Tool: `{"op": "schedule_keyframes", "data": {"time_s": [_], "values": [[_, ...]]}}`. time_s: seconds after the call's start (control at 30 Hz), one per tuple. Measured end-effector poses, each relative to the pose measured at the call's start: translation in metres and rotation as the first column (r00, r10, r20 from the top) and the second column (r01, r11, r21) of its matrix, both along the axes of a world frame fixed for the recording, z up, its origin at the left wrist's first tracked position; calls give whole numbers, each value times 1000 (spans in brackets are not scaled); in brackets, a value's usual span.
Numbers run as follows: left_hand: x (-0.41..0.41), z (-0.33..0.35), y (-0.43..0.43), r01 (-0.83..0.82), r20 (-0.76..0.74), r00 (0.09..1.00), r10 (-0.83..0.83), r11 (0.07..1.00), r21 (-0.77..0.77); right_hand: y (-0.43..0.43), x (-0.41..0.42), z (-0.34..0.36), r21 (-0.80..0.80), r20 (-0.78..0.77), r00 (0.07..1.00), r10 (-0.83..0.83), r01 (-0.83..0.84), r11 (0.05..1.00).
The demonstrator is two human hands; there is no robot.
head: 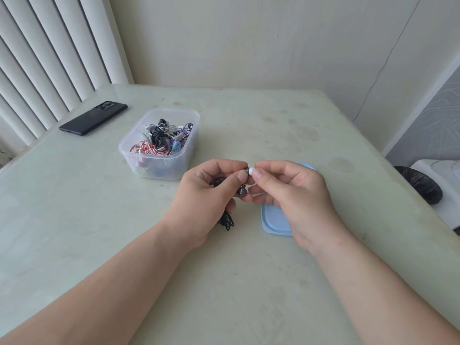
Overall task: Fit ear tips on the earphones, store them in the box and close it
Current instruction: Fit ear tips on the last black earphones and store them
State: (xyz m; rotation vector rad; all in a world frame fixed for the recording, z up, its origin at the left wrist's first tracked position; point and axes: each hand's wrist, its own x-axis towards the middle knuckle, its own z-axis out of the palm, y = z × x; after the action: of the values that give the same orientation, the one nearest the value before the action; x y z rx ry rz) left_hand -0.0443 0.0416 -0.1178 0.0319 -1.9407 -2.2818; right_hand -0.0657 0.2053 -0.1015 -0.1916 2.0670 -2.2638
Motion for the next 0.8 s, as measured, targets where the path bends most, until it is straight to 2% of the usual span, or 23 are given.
{"op": "schedule_keyframes", "data": {"time_s": [0.27, 0.5, 0.6, 0.7, 0.8], "values": [[-1, 1, -1, 19, -7, 1000, -20, 999, -40, 2, -1, 1, 61, -6, 998, 66, -65, 996], [-1, 1, -1, 11, 11, 1000, -11, 1000, 7, -2, 1, 1, 141, -87, 996, 14, -1, 990], [-2, 2, -2, 0, 20, 1000, -1, 1000, 30, 1, 2, 3, 258, -228, 973, -15, 76, 963], [-2, 1, -2, -16, 43, 999, 14, 999, 47, -2, 7, 3, 386, -374, 915, 148, 9, 922], [-2, 2, -1, -19, 65, 998, 14, 998, 65, -7, 7, -4, 460, -479, 859, 180, 70, 885]]}}
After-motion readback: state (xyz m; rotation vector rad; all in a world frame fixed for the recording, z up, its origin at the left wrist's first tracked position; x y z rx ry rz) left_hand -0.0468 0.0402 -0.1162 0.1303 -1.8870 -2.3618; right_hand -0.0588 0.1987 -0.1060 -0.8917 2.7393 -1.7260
